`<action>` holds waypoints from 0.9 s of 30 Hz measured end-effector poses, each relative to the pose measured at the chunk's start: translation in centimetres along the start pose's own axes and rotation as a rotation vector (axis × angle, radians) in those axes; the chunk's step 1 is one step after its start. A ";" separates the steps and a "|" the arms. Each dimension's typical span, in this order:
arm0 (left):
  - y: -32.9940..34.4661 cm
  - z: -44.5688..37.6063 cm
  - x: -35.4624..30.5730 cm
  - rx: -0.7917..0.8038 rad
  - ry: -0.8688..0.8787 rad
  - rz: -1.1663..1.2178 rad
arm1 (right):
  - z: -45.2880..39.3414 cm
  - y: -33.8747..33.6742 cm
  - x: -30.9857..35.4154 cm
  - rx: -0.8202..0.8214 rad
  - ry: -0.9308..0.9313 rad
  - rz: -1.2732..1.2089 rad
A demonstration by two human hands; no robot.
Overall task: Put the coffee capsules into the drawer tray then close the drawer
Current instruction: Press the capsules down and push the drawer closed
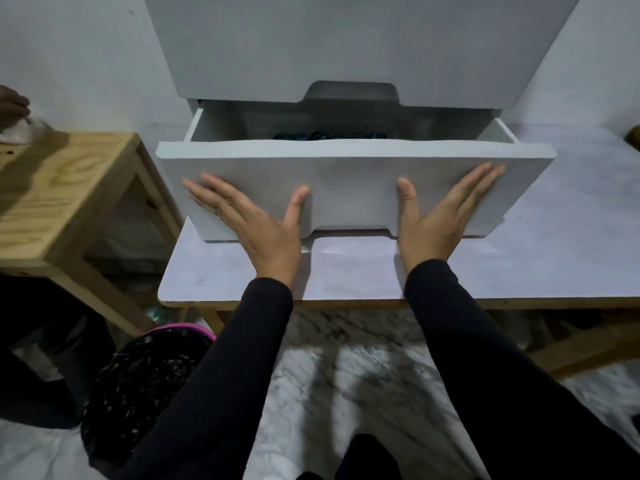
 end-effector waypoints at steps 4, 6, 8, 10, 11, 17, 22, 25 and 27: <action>1.7 -2.1 -0.3 -0.018 0.006 -0.028 | -2.2 1.7 -0.1 0.038 -0.010 0.016; 2.5 -3.2 -0.3 -0.028 0.008 -0.036 | -3.0 2.6 -0.3 0.052 -0.031 0.010; 3.4 -4.2 -0.4 -0.034 0.012 -0.032 | -3.9 3.5 -0.4 0.056 -0.049 0.004; 4.3 -5.0 -0.4 -0.043 0.017 -0.032 | -4.7 4.4 -0.6 0.048 -0.064 0.001; 4.7 -5.4 -0.3 -0.052 0.020 -0.035 | -4.9 4.7 -0.6 0.038 -0.070 -0.002; 5.7 -5.9 0.6 -0.124 0.059 -0.059 | -5.2 5.8 -1.3 -0.012 -0.113 -0.006; 5.9 -5.8 0.4 -0.131 0.063 -0.086 | -5.5 5.8 -1.2 -0.023 -0.129 -0.013; 6.0 -6.1 0.4 -0.097 0.044 -0.095 | -5.6 6.0 -1.4 -0.020 -0.131 -0.003; 6.4 -7.0 0.4 -0.021 0.026 -0.095 | -5.7 6.4 -1.6 0.026 -0.142 0.009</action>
Point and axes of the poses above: each hand's wrist, its own z-axis away from the middle knuckle, its own y-axis out of the palm, x = y × z, the point moved 4 cm from there along -z, towards the middle knuckle, and after that the axes turned 8 degrees about -y, right-handed, at the moved point
